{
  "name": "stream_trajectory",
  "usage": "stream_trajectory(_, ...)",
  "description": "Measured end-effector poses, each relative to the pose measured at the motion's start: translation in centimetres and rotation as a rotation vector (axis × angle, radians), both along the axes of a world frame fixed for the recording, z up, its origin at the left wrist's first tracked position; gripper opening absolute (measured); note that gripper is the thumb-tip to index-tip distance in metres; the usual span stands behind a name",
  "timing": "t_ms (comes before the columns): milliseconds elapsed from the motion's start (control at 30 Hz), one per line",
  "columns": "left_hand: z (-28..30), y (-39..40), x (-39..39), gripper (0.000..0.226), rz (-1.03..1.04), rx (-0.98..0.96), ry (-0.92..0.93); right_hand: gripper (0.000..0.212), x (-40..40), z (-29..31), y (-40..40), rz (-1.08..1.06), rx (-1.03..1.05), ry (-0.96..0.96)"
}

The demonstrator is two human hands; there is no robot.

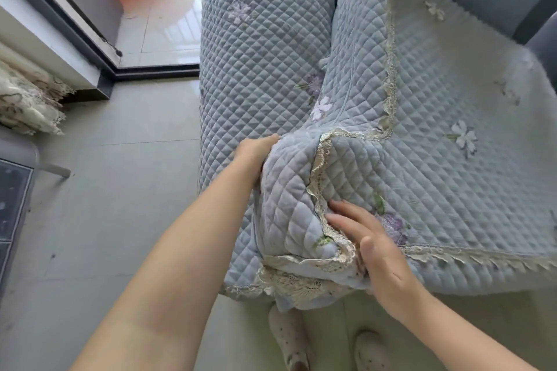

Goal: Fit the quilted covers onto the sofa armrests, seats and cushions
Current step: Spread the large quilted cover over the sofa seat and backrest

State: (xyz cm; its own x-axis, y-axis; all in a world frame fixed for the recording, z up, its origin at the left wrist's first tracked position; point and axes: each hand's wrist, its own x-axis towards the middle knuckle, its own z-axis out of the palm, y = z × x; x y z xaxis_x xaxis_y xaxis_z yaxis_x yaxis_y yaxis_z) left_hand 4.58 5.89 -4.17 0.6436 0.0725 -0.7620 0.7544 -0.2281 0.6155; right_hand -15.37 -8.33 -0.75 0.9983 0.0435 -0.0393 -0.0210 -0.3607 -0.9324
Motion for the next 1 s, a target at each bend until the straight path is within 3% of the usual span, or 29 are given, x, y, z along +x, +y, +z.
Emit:
stream_trajectory(133,-3.1,0.2,0.1,0.061,-0.084,0.154,-0.018,0.047,-0.6,-1.3,1.9,-0.038,-0.145,-0.065)
stream_trajectory(233,-4.4,0.5,0.0,0.036,-0.147,0.269,-0.106,0.048,-1.1,-2.7,3.2,-0.089,-0.321,-0.180)
stream_trajectory(433,-7.7,0.8,0.5,0.045,-0.109,0.274,-0.088,0.051,-0.2,-4.7,4.7,-0.115,-0.466,-0.286)
stream_trajectory(633,-7.4,1.2,0.2,0.027,-0.145,0.228,-0.075,0.047,-0.2,-5.0,4.0,-0.130,-0.287,-0.257)
stream_trajectory(733,-5.8,1.6,-0.9,0.054,-0.124,0.168,-0.045,0.053,-0.7,-3.7,3.1,-0.142,-0.063,-0.142)
stream_trajectory(867,-3.3,1.9,-2.8,0.059,-0.104,0.161,-0.061,0.052,-1.1,-2.3,1.7,-0.156,0.165,-0.023)
stream_trajectory(1000,-1.1,4.2,-9.7,0.038,-0.048,0.030,0.094,0.040,-2.4,-1.9,0.4,-0.067,0.079,0.043)
